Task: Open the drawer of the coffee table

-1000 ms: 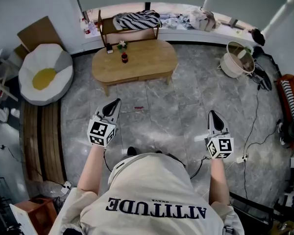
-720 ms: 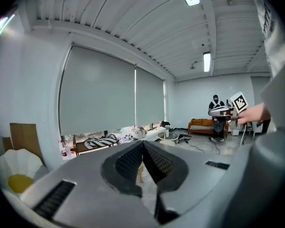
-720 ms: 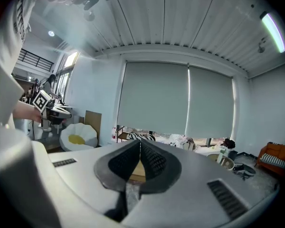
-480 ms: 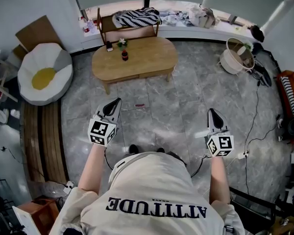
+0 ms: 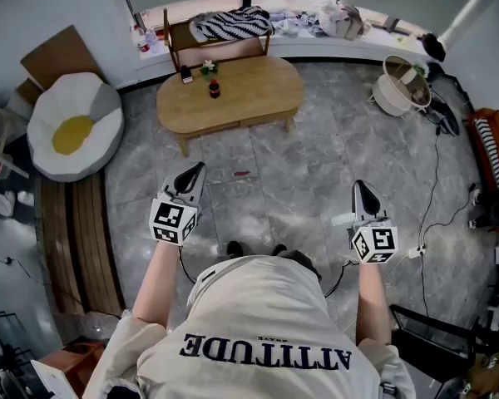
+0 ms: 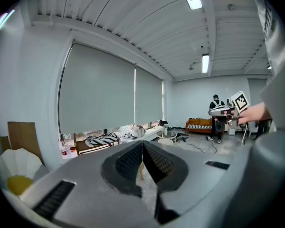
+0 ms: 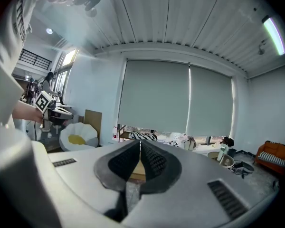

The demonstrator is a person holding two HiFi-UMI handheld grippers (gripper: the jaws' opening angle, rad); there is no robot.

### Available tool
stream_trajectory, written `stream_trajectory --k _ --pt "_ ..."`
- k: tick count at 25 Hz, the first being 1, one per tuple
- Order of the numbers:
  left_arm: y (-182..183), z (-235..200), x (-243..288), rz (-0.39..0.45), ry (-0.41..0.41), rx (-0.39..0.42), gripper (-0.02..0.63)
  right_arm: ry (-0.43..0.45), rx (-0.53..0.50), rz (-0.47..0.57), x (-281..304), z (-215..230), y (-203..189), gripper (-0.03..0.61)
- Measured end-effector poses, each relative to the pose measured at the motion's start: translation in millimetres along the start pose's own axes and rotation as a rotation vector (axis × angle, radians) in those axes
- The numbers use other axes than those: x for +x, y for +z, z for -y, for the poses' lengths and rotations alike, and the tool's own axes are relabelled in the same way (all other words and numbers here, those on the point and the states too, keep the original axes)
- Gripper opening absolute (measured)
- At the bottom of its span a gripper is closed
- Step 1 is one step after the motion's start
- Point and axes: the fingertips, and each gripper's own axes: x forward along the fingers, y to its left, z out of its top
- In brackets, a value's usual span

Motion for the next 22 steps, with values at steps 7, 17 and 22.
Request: stream_trajectory --k 7,17,22 --pt "-10 -18 -12 -0.007 -0.048 0.006 0.021 -0.015 0.031 -0.012 5 -30 -6 0.020" --pt "-21 -32 -19 -0.017 -0.051 -0.014 0.021 -0.011 0.021 -0.030 8 -47 -5 0.020" --pt "-20 -35 -14 -0.024 -0.050 -0.019 0.021 0.006 0.023 -0.041 18 -48 -6 0.020"
